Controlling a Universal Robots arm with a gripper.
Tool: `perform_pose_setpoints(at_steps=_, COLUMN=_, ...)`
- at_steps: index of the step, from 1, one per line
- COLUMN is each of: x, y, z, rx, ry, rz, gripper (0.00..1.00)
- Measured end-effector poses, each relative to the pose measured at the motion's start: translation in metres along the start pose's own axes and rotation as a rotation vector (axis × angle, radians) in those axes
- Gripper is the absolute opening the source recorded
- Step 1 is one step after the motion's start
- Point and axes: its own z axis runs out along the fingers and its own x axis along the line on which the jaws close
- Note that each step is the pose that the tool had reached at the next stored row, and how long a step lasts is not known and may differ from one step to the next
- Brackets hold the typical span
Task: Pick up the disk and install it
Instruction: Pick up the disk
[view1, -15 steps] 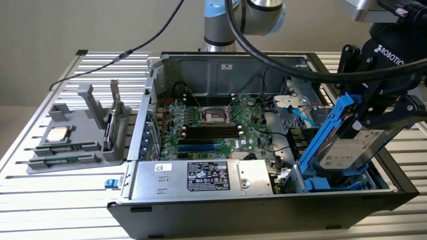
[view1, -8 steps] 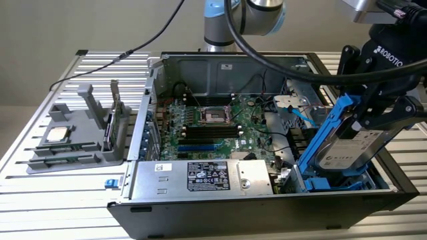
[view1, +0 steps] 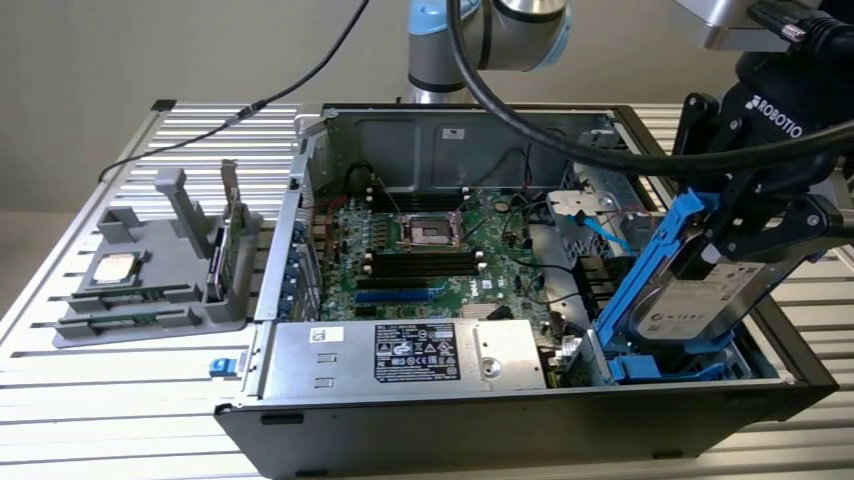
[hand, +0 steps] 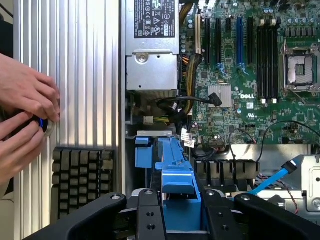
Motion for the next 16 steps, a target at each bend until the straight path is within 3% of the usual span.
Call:
perform_pose_setpoints(at_steps=6, x=0.0000, y=0.0002, z=0.0005, rx=0.0025, ry=-0.0005, rz=0.001, gripper=0.33)
perform_pose_setpoints(at_steps=16, x=0.0001, y=0.0044, z=0.0015, rx=0.0151, ry=-0.0008, rz=0.001, gripper=0.33)
